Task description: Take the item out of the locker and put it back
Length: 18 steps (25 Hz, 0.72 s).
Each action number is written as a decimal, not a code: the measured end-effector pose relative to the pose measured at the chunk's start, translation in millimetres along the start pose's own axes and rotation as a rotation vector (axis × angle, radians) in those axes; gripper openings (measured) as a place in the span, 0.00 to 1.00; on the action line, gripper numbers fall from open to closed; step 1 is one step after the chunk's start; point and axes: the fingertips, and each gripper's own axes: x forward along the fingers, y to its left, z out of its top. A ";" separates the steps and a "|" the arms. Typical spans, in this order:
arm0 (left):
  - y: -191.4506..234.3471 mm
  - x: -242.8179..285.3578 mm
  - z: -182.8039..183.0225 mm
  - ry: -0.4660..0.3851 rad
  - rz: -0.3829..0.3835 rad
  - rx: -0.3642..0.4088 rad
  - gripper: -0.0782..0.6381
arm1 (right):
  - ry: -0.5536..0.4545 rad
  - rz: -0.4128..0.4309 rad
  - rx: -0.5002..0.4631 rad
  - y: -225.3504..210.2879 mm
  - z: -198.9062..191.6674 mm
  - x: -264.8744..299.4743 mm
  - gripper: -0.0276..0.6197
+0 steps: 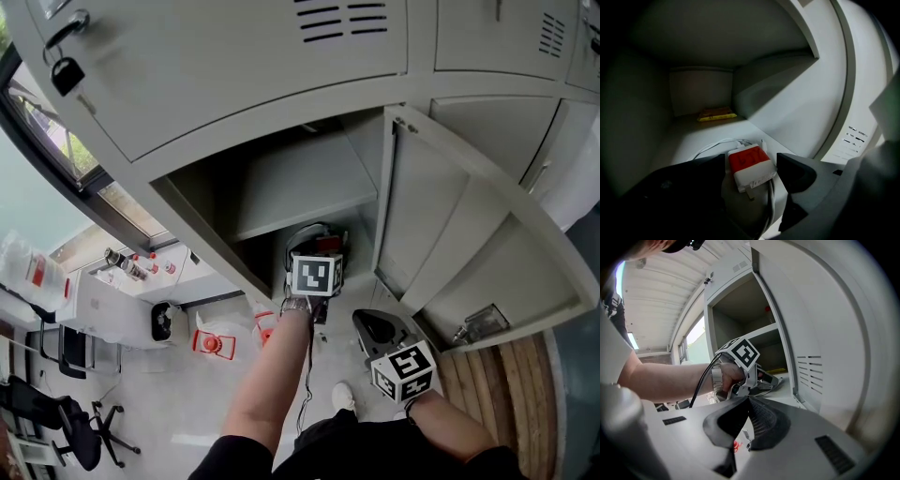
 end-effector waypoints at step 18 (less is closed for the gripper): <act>2.3 14.4 -10.2 0.039 0.090 0.072 0.54 | -0.004 0.003 0.010 -1.0 -1.9 -4.2 0.12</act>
